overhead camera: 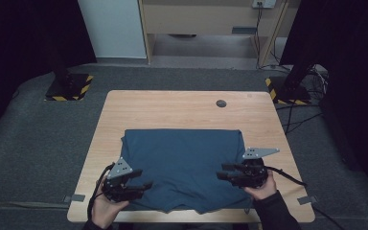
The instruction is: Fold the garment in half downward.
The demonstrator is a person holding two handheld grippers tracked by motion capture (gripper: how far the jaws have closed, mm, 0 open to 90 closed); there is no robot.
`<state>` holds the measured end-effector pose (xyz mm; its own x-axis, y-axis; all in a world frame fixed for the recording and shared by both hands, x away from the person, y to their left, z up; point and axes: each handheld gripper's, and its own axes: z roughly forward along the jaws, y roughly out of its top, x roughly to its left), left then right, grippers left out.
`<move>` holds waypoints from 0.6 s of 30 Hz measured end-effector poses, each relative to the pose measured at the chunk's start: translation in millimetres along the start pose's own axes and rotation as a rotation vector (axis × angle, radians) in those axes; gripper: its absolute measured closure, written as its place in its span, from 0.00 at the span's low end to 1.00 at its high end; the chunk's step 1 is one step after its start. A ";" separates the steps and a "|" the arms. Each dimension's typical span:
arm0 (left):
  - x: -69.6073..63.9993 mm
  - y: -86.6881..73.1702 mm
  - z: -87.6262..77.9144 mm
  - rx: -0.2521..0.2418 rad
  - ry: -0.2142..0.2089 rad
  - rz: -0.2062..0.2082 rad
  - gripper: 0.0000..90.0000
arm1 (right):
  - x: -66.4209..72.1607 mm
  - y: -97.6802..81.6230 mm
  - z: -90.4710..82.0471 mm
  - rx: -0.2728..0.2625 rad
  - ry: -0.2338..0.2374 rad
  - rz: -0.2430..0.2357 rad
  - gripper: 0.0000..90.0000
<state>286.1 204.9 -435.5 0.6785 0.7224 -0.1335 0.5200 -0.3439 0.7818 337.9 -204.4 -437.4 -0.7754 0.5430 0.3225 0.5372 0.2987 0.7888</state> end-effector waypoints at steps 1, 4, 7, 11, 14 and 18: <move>3.2 2.5 9.7 -0.008 0.079 0.001 0.40 | -1.7 1.0 2.9 -0.001 -0.031 0.000 0.54; 14.8 -1.6 33.5 0.022 0.171 -0.023 0.33 | -9.3 -2.4 19.1 0.016 -0.144 0.010 0.42; 27.6 -11.4 56.5 0.094 0.213 -0.086 0.30 | -17.1 -11.7 37.3 0.045 -0.239 0.022 0.34; 29.4 -24.6 69.6 0.163 0.261 -0.084 0.23 | -20.6 -26.9 56.1 0.077 -0.330 0.009 0.27; 26.5 -34.8 71.9 0.189 0.293 -0.061 0.19 | -17.6 -38.4 66.2 0.102 -0.380 -0.033 0.24; 25.0 -53.0 71.0 0.194 0.302 -0.032 0.14 | -14.0 -53.7 74.6 0.166 -0.440 -0.094 0.19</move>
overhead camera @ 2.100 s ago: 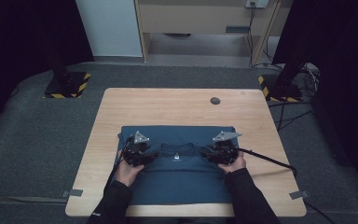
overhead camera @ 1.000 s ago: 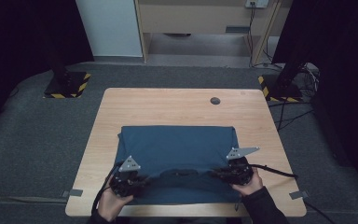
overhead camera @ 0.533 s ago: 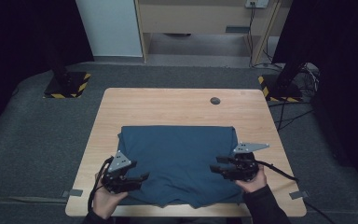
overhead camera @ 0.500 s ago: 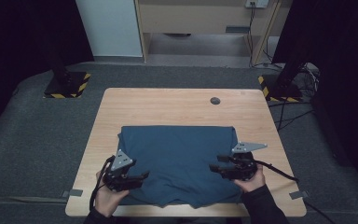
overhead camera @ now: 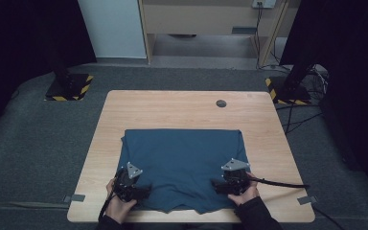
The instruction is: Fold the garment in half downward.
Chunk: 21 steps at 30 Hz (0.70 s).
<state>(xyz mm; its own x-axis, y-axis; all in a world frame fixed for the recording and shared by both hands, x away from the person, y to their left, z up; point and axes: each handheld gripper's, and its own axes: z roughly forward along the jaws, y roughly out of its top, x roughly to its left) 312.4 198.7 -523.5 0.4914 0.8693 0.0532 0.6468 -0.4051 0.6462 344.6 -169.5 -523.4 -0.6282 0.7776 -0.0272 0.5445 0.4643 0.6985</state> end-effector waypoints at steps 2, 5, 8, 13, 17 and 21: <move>0.9 -3.2 -1.7 -0.011 -0.002 0.008 0.13 | 0.1 -6.7 0.4 0.018 0.013 -0.016 0.18; 5.2 -10.3 -7.2 -0.007 -0.022 0.018 0.13 | -5.0 -14.7 -3.7 0.003 0.042 0.003 0.18; 11.5 -15.5 -9.5 -0.006 -0.058 0.007 0.13 | -13.5 -27.0 -12.2 -0.018 0.052 -0.020 0.17; 18.6 -19.1 -14.9 0.016 -0.052 -0.001 0.12 | -16.4 -31.4 -18.1 -0.017 0.059 -0.035 0.18; 26.5 -29.5 -20.7 -0.014 -0.019 -0.066 0.11 | -15.1 -27.9 -24.8 -0.027 0.072 0.029 0.13; 28.1 -36.9 -23.1 -0.025 0.016 -0.100 0.09 | -5.9 -26.9 -23.4 -0.014 0.044 0.020 0.10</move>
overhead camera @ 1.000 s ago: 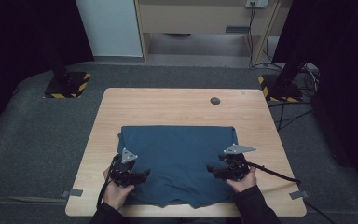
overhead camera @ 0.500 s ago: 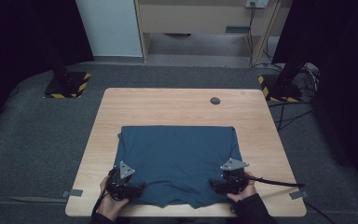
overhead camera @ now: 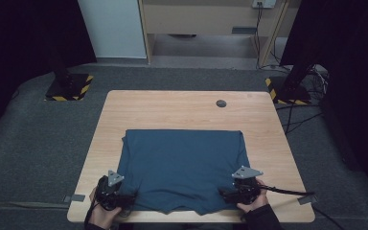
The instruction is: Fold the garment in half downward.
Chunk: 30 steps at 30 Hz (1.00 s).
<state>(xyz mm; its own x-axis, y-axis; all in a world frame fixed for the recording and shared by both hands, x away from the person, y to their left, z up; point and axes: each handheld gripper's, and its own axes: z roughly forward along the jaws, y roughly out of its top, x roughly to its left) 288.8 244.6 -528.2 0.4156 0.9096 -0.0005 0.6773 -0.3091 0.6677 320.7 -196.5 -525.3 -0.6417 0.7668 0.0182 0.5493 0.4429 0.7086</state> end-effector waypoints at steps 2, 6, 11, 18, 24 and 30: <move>-1.0 -1.8 -0.7 -0.009 0.012 0.002 0.09 | 3.9 -1.6 6.4 0.034 -0.018 -0.014 0.08; -1.6 -4.1 0.6 -0.028 0.017 -0.011 0.08 | 3.2 -3.4 6.5 0.024 -0.030 -0.014 0.09; -4.2 -3.7 2.8 -0.036 0.031 -0.025 0.06 | 0.1 -4.1 7.3 0.018 -0.033 -0.012 0.09; -6.8 1.2 9.2 -0.052 0.034 -0.027 0.05 | -12.0 -4.2 10.8 -0.011 -0.032 -0.007 0.09; -10.0 8.4 18.3 -0.074 0.034 -0.027 0.05 | -24.9 -1.9 13.1 -0.013 -0.035 0.001 0.09; -14.4 15.1 24.5 -0.074 0.033 -0.026 0.05 | -36.4 -2.5 13.2 -0.024 -0.039 0.006 0.10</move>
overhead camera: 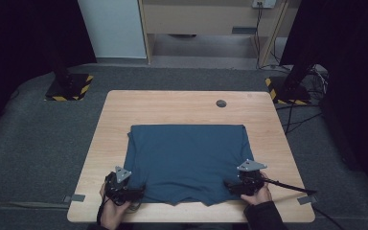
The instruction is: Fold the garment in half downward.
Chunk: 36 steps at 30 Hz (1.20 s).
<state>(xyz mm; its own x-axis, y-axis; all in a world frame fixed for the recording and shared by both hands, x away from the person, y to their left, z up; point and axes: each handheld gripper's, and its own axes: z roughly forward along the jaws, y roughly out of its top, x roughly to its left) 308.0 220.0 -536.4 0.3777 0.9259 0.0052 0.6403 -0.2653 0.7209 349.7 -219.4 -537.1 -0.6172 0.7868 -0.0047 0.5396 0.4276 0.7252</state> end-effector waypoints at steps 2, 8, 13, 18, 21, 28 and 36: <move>-1.9 1.9 2.0 0.000 0.000 -0.001 0.05 | -2.4 -0.5 -0.4 -0.002 -0.002 0.004 0.10; -7.9 8.5 9.0 -0.001 -0.002 0.003 0.05 | -11.2 -2.9 -2.3 -0.006 -0.009 0.013 0.10; -13.4 13.1 13.7 -0.002 -0.002 0.007 0.06 | -19.1 -5.0 -4.0 -0.010 -0.014 0.014 0.10; -19.4 17.1 18.1 -0.004 -0.003 0.009 0.06 | -27.6 -7.5 -6.3 -0.019 -0.018 0.019 0.12; -23.2 18.9 19.7 -0.003 -0.001 0.010 0.06 | -31.3 -8.7 -7.8 -0.017 -0.020 0.024 0.12; -31.5 22.5 23.4 -0.002 -0.008 0.015 0.06 | -37.6 -12.6 -13.2 -0.007 -0.030 0.030 0.12; -34.7 22.1 21.7 -0.008 -0.015 0.015 0.08 | -38.9 -13.5 -18.2 0.010 -0.025 0.046 0.09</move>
<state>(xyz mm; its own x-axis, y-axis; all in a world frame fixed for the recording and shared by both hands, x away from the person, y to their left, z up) 323.6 176.2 -535.6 0.3973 0.9177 0.0052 0.6290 -0.2765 0.7266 356.0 -263.9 -534.1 -0.5771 0.8166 0.0106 0.5728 0.3955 0.7179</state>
